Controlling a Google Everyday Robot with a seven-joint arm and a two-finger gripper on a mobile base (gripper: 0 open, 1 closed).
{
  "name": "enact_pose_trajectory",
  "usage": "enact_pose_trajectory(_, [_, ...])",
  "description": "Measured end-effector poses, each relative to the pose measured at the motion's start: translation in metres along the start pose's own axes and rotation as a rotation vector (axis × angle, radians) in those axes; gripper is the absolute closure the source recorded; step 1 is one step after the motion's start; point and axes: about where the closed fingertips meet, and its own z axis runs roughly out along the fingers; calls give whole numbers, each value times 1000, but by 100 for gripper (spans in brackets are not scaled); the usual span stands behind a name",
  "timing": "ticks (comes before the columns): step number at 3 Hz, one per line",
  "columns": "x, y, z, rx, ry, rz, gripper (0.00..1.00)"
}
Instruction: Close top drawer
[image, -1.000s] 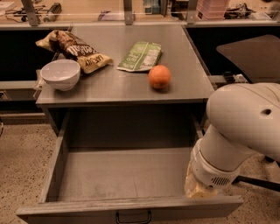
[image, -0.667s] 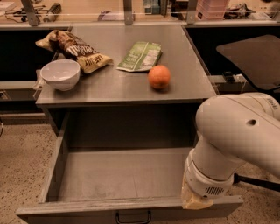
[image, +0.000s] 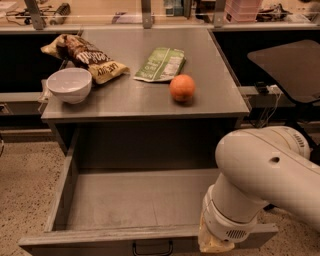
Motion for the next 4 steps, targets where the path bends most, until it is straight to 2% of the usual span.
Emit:
enact_pose_trajectory(2, [5, -2, 38, 62, 23, 6, 100])
enact_pose_trajectory(3, [8, -5, 45, 100, 39, 36, 82])
enact_pose_trajectory(4, [8, -5, 46, 102, 40, 38, 58])
